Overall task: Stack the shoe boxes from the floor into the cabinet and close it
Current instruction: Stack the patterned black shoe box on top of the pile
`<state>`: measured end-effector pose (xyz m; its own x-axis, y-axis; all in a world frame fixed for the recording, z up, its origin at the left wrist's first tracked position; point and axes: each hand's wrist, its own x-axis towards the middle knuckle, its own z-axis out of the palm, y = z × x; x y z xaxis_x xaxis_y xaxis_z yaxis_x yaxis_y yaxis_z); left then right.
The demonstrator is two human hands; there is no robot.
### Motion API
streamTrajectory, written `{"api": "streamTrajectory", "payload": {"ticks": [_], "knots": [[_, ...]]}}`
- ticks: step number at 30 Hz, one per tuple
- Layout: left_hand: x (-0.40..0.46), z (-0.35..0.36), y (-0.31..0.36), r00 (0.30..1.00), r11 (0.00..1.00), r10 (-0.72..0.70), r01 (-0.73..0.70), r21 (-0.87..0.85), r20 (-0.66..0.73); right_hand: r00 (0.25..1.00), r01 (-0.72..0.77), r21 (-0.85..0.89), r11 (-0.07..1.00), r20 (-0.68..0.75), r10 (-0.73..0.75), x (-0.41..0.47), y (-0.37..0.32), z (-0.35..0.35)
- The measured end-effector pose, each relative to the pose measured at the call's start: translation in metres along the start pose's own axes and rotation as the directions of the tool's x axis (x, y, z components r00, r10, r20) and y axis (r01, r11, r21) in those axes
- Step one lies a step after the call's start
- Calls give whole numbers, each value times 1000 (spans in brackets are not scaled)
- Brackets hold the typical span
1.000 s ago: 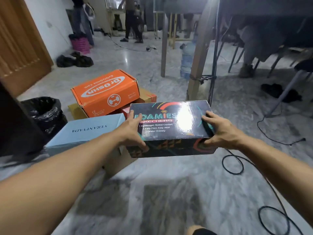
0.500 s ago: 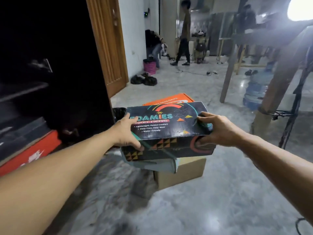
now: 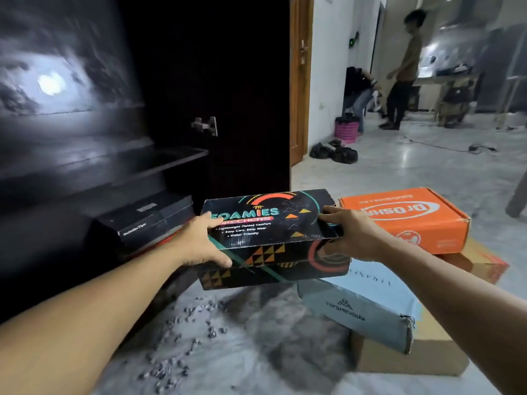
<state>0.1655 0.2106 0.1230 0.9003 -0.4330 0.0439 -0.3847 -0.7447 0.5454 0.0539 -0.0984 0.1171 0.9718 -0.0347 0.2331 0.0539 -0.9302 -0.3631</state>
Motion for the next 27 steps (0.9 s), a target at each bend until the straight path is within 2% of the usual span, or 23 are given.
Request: {"api": "streamTrajectory", "payload": {"ticks": [5,13,19,24,27], "knots": [[16,-20,-65,989,986,-145,143,-82,-26,996,61,29,998,57,-63,70,-37,44],[57,-43,-158,949,950,-284,259,-173,-138,976,169,65,984,127,-176,183,-83,120],[120,-65,-223,887,920,-377,327,-217,-266,967,192,146,970,140,-213,298,-103,174],[172,-87,-264,821,886,-446,349,-304,-356,949,253,128,959,158,-272,389,-125,206],[196,-101,-271,792,873,-475,366,-323,-384,952,242,122,963,163,-260,433,-137,216]]}}
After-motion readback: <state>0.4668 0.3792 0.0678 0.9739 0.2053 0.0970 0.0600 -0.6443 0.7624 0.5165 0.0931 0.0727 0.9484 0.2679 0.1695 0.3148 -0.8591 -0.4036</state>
